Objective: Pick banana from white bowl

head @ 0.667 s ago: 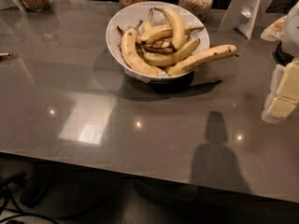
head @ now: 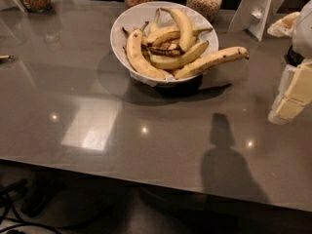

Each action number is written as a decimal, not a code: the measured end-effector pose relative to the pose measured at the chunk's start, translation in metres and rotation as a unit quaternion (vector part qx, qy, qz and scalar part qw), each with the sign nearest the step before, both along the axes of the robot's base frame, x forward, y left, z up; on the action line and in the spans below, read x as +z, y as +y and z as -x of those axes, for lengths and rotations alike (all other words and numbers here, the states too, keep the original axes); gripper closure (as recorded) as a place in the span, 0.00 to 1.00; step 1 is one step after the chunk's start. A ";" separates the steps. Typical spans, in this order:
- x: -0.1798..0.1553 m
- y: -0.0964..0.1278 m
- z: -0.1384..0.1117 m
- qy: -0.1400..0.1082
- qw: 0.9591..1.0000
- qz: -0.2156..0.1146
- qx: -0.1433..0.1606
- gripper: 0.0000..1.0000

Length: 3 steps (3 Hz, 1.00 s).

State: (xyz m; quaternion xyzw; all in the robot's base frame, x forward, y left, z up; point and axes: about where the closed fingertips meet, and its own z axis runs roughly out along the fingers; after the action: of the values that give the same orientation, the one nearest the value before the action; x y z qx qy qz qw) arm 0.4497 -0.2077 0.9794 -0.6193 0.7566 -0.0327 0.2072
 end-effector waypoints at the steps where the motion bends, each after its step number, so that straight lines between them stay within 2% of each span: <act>1: 0.003 0.014 -0.027 -0.062 0.995 -0.047 0.057 0.00; 2: 0.002 0.027 -0.059 -0.109 0.985 -0.077 0.112 0.00; 3: -0.007 0.039 -0.086 -0.135 0.975 -0.083 0.157 0.00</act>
Offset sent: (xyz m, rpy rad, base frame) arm 0.0965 0.0404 -0.0014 0.2325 -0.3281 0.3588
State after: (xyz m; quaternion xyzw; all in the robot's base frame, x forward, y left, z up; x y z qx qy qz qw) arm 0.5355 -0.1685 0.9724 -0.7007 0.6151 -0.0203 0.3610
